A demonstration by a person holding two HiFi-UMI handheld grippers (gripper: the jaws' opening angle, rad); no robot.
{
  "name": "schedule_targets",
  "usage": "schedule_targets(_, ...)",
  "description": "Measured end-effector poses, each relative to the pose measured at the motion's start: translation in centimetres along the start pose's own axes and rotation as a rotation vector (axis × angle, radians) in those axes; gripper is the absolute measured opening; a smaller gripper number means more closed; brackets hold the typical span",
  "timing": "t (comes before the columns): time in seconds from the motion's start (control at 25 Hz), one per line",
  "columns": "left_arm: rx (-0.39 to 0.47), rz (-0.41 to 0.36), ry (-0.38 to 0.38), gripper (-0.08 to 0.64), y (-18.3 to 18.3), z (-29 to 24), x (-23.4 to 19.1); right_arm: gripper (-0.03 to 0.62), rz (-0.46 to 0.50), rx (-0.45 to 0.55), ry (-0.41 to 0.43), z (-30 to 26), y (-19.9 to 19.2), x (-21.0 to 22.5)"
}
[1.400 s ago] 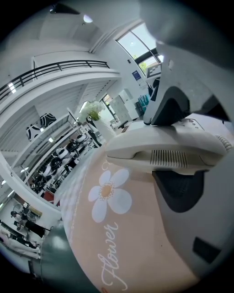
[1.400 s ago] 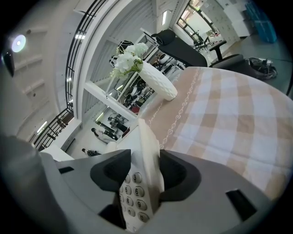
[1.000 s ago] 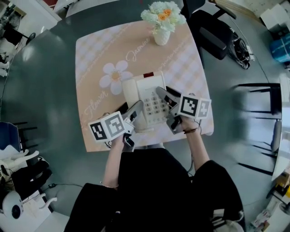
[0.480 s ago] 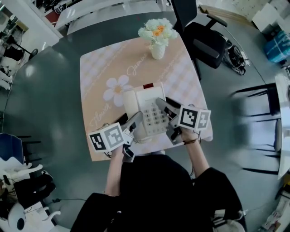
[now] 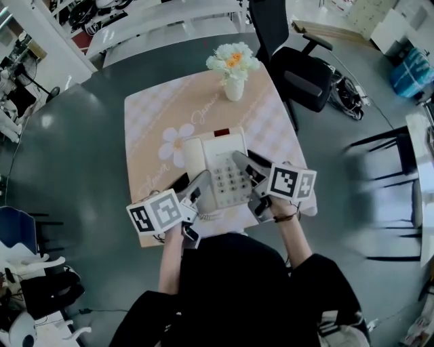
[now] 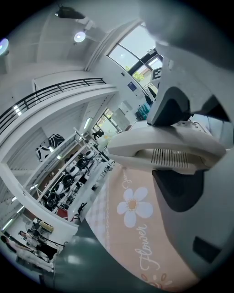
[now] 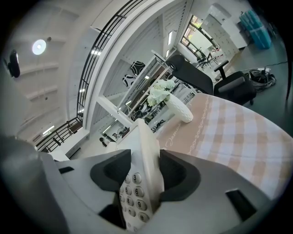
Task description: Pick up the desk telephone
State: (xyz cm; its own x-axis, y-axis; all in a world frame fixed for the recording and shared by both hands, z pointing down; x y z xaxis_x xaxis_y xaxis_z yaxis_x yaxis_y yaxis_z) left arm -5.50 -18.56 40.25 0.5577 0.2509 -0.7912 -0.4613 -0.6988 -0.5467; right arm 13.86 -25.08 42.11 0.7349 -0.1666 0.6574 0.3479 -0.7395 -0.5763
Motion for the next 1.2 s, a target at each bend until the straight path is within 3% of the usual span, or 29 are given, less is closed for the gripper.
schedule_targets(0.56,0.058,-0.056,-0.052,0.295,2.1,2.0,2.8,0.184,0.005,0.085,0.083,1.9,1.4,-3.4)
schedule_targets(0.84,0.080,-0.087,-0.067,0.295,2.4,2.7,3.9,0.184,0.033,0.118,0.046,3.2,1.8,-4.1)
schedule_targets(1.0,0.093,-0.107,-0.072,0.295,3.0,3.0,4.6,0.184,0.029,0.140,0.111,3.2,2.2,-5.1)
schedule_targets(1.2,0.105,-0.119,-0.077,0.295,3.0,3.4,5.0,0.184,0.041,0.163,0.130,3.9,2.5,-5.8)
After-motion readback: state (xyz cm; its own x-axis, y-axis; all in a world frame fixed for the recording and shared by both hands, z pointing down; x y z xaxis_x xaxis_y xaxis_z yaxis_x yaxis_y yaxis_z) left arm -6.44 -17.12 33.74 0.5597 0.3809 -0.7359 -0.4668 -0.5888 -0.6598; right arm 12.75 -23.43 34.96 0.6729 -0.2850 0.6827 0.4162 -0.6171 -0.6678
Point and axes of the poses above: the fingertips, and each gripper's own axes: z backward along the fingers, x to its right, y out of its top, the point moved 6 cm from there along z, backward along the fingers, and after that the axes turned 13 degrees about -y, right-handed, at the moved point
